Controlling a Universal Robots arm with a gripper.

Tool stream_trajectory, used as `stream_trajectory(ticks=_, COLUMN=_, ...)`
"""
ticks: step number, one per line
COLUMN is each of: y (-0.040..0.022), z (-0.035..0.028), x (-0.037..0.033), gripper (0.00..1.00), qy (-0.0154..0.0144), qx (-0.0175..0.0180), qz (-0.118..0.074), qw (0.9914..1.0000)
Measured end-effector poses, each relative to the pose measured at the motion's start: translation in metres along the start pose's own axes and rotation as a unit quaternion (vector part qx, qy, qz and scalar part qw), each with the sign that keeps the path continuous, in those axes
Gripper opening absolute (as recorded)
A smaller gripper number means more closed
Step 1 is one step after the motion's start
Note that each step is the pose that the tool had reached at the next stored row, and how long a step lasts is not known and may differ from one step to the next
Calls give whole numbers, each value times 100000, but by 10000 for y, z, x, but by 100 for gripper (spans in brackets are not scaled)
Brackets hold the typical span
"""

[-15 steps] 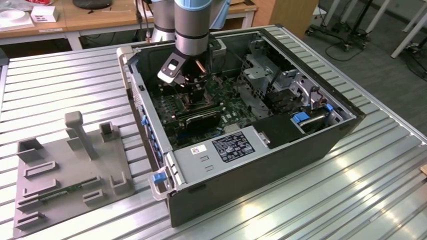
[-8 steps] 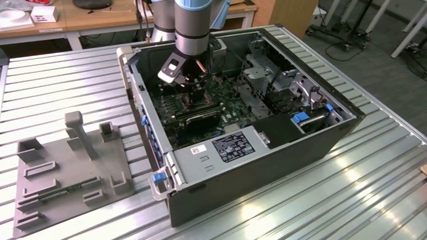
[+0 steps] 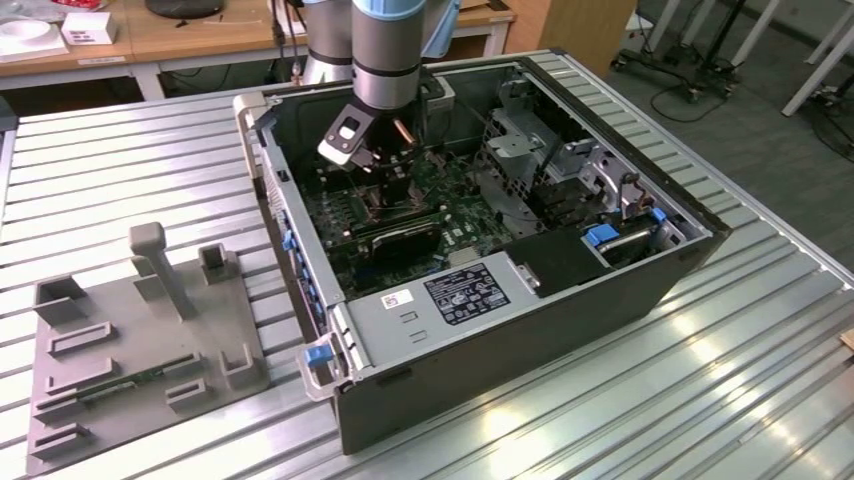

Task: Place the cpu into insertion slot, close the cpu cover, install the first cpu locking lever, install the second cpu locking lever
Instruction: 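Place the cpu into insertion slot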

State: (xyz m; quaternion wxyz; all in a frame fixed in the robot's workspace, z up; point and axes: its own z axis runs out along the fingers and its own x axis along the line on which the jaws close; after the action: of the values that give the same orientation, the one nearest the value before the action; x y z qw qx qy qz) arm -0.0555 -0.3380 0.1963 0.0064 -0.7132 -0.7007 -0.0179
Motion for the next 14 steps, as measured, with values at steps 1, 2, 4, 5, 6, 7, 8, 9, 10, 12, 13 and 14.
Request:
stream_trajectory(ticks=1, y=1, z=0, x=1, gripper=64, qy=3, qx=-2, qz=-10, qw=100000)
stream_trajectory(ticks=2, y=4, z=1, x=1, gripper=64, qy=6, qx=-2, qz=-11, qw=100000)
stream_trajectory(ticks=4, y=14, z=3, x=2, gripper=64, qy=8, qx=-2, qz=-2, qw=100000)
stream_trajectory(ticks=5, y=21, z=6, x=2, gripper=64, qy=11, qx=-4, qz=-2, qw=100000)
stream_trajectory(ticks=6, y=26, z=9, x=2, gripper=64, qy=13, qx=-5, qz=-1, qw=100000)
stream_trajectory(ticks=7, y=30, z=13, x=2, gripper=64, qy=12, qx=-4, qz=-4, qw=100000)
stream_trajectory(ticks=8, y=31, z=20, x=2, gripper=64, qy=10, qx=-4, qz=-1, qw=100000)
stream_trajectory(ticks=9, y=31, z=28, x=1, gripper=64, qy=7, qx=-3, qz=6, qw=100000)
stream_trajectory(ticks=10, y=32, z=36, x=1, gripper=64, qy=7, qx=-5, qz=6, qw=100000)
stream_trajectory(ticks=12, y=32, z=39, x=1, gripper=64, qy=-6, qx=4, qz=1, qw=100000)
stream_trajectory(ticks=13, y=33, z=40, x=3, gripper=64, qy=4, qx=-3, qz=-7, qw=100000)
stream_trajectory(ticks=14, y=33, z=41, x=7, gripper=64, qy=0, qx=1, qz=-5, qw=100000)
